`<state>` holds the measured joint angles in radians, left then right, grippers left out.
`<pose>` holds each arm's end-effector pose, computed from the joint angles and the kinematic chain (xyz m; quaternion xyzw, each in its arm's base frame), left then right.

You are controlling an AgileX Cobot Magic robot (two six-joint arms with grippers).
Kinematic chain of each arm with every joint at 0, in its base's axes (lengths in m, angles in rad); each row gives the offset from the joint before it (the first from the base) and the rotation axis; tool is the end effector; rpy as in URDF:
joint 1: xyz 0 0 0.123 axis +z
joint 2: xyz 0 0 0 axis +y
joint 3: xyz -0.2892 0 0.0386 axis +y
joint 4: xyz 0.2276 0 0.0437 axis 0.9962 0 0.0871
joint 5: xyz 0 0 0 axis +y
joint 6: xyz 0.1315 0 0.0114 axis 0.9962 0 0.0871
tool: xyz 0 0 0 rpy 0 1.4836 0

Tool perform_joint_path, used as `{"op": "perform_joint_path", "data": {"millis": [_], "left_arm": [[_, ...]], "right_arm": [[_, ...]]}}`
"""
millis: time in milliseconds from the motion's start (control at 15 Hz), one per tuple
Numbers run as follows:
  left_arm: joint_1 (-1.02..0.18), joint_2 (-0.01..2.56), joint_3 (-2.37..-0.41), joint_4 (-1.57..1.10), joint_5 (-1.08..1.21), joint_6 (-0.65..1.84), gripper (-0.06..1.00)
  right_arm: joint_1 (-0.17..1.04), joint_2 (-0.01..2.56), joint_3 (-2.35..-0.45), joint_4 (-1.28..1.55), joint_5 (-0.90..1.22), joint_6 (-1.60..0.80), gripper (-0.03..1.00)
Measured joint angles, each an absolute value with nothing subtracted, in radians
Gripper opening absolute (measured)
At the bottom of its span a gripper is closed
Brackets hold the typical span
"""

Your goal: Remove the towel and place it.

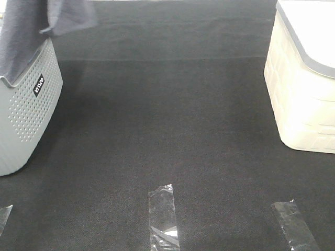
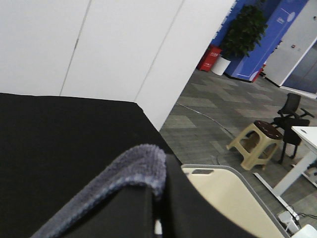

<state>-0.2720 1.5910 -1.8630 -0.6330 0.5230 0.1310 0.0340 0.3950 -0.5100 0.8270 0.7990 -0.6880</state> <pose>0.3533 -0.1391 0.5050 0.0421 0.7311 -0.3356 0.5926 0.0696 0.0721 0.2951 -0.1802 0.7970 0.2275 0.5297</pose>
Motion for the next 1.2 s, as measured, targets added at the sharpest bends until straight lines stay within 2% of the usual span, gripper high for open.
{"op": "perform_joint_path", "data": {"millis": [200, 333, 400, 533, 667, 800, 867, 933, 1200], "left_arm": [[-0.381, 1.632, -1.863, -0.634, 0.478, 0.131, 0.01], [-0.472, 1.661, -1.863, -0.630, 0.434, 0.132, 0.01], [-0.500, 1.668, -1.863, -0.628, 0.423, 0.134, 0.01], [-0.552, 1.680, -1.863, -0.627, 0.415, 0.135, 0.01], [-0.588, 1.692, -1.863, -0.627, 0.402, 0.152, 0.01], [-0.600, 1.694, -1.863, -0.627, 0.387, 0.167, 0.01], [-0.600, 1.694, -1.863, -0.627, 0.387, 0.167, 0.01], [-0.600, 1.694, -1.863, -0.627, 0.383, 0.176, 0.01], [-0.600, 1.693, -1.863, -0.627, 0.383, 0.177, 0.01]], "right_arm": [[0.034, 0.623, -0.512, 1.151, 0.792, -0.999, 0.68], [0.034, 0.798, -0.537, 1.291, 0.811, -1.258, 0.68], [0.034, 0.866, -0.564, 1.318, 0.820, -1.303, 0.68], [0.056, 0.973, -0.635, 1.331, 0.821, -1.335, 0.68], [0.185, 1.080, -0.733, 1.269, 0.773, -1.337, 0.68], [0.296, 1.157, -0.791, 1.210, 0.597, -1.258, 0.68], [0.296, 1.157, -0.791, 1.210, 0.597, -1.258, 0.68], [0.334, 1.218, -0.801, 1.200, 0.434, -1.194, 0.68], [0.335, 1.289, -0.801, 1.209, 0.400, -1.186, 0.68]]}}
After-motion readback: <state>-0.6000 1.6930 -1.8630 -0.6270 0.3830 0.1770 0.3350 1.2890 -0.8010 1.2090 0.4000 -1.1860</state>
